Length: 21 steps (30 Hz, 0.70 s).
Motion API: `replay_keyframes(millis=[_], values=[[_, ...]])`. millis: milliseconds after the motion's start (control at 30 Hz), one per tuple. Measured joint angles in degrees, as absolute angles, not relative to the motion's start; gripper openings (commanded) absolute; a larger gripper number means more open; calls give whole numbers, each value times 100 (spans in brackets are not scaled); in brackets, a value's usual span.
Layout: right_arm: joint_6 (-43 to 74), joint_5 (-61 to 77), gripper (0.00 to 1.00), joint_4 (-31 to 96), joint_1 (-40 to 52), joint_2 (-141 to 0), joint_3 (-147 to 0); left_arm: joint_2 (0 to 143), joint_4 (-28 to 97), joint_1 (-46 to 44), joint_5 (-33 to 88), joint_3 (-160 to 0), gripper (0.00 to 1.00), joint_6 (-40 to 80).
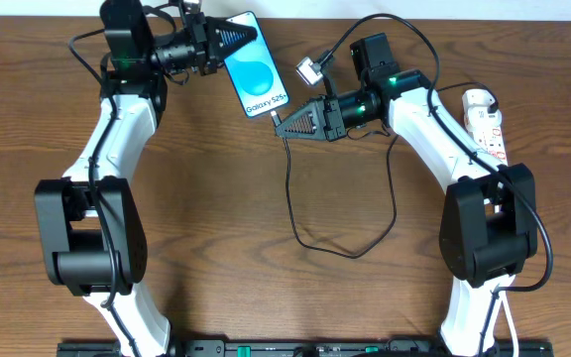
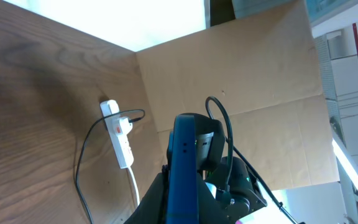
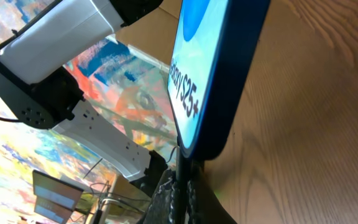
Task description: Plug charger to phone and switch on socket
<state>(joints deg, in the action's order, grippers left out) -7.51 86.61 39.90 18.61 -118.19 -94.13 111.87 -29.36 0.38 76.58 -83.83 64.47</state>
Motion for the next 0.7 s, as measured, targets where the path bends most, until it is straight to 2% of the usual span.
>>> replay_keyframes(millis=[700], values=[[-642,8680,1,3935,1861,-11821,-9413,11187,-2936,36,7609,-8383,8,6423]])
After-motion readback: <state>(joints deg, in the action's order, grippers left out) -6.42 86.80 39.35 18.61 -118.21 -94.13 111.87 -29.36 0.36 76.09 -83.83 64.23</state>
